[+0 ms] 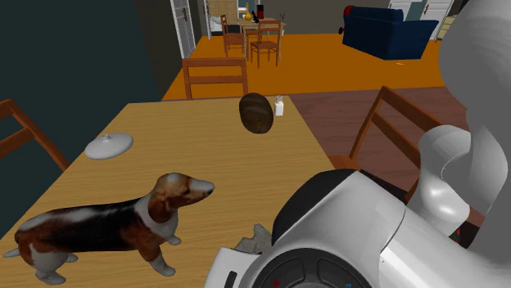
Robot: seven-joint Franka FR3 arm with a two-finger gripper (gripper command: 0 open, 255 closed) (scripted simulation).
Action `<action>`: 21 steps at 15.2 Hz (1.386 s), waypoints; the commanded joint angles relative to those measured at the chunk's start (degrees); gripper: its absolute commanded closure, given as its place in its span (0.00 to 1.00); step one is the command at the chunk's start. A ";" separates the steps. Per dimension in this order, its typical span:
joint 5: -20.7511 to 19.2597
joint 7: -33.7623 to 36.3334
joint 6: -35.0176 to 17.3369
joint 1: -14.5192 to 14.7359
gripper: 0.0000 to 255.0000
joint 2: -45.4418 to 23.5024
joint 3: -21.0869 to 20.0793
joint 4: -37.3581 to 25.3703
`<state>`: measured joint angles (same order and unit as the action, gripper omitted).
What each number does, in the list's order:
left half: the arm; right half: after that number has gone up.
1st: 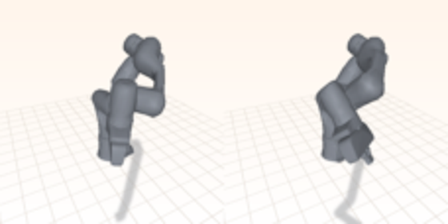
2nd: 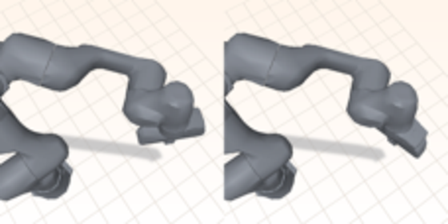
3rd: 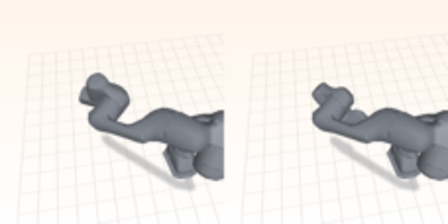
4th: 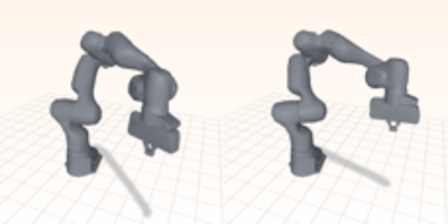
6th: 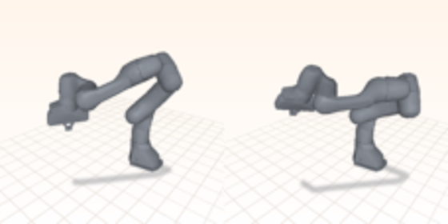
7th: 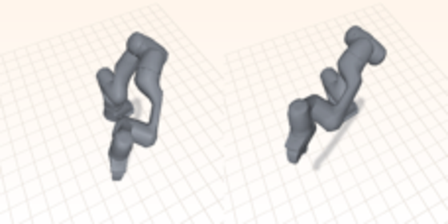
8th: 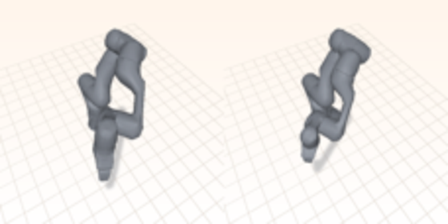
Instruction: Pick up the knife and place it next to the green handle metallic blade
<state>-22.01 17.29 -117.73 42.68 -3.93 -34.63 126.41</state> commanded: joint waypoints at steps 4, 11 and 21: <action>0.00 0.00 0.00 0.00 1.00 0.00 0.00 0.01; 18.92 -26.39 -6.88 -5.16 0.00 -1.22 1.10 -5.23; 16.17 -24.46 -12.27 -4.76 0.00 -4.80 1.42 -2.76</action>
<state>-5.78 -7.18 -129.90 37.92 -8.66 -33.23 123.63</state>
